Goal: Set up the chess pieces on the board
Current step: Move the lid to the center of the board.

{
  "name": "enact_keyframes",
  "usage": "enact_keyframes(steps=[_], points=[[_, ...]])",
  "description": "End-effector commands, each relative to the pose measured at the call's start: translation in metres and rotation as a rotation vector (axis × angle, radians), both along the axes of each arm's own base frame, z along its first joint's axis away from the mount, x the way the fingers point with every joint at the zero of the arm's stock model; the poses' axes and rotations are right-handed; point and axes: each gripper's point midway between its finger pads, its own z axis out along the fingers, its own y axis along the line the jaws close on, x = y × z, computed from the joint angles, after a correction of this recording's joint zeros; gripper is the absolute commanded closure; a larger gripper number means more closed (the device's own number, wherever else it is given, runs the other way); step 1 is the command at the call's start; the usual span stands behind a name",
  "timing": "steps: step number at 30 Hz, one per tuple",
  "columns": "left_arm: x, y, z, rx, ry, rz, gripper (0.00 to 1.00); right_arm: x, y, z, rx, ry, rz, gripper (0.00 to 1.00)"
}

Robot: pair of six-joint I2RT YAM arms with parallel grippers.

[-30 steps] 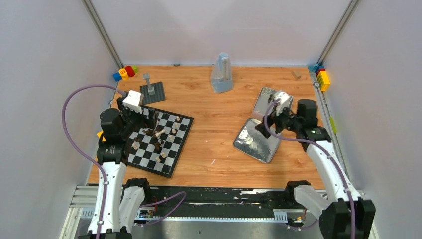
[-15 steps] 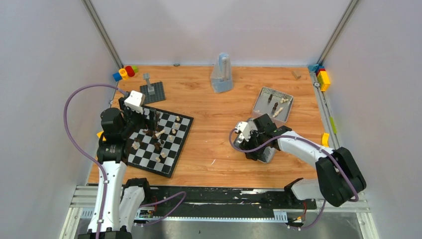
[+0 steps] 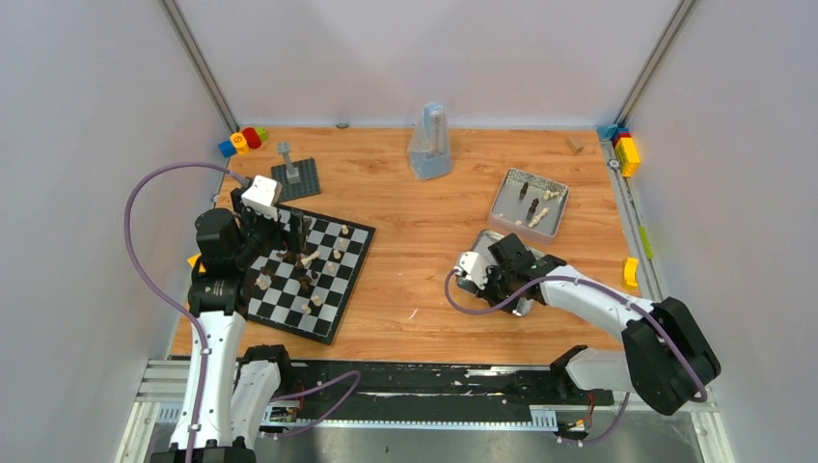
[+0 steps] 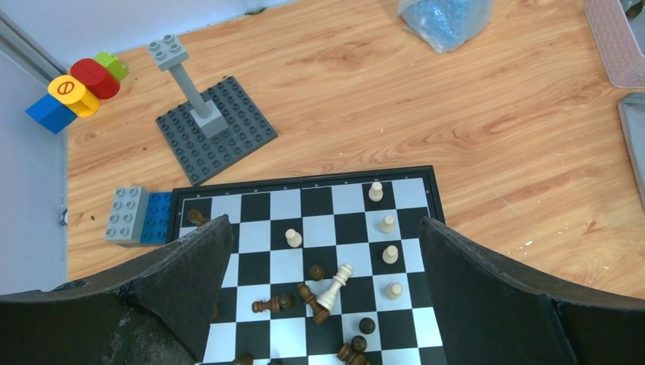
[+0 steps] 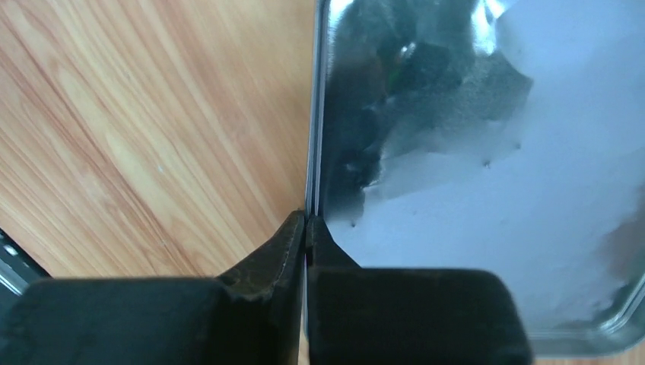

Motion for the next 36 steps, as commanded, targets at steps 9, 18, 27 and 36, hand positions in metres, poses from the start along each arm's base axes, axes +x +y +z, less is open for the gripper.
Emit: enact_keyframes(steps=[9,18,27,36], points=[[0.002,-0.005,0.007,0.003,-0.035,-0.035,0.0,-0.053,-0.08,0.001,-0.25,0.048,0.067,1.0],[0.004,-0.005,0.004,0.004,-0.032,-0.034,0.0,-0.06,-0.129,-0.001,-0.405,-0.006,0.143,1.0],[0.005,-0.003,0.003,0.007,-0.032,-0.025,0.0,-0.037,-0.111,0.031,-0.27,-0.074,0.072,0.67],[0.005,-0.005,0.001,0.003,-0.027,-0.035,0.0,0.046,-0.054,0.105,0.037,-0.147,-0.153,0.38]])
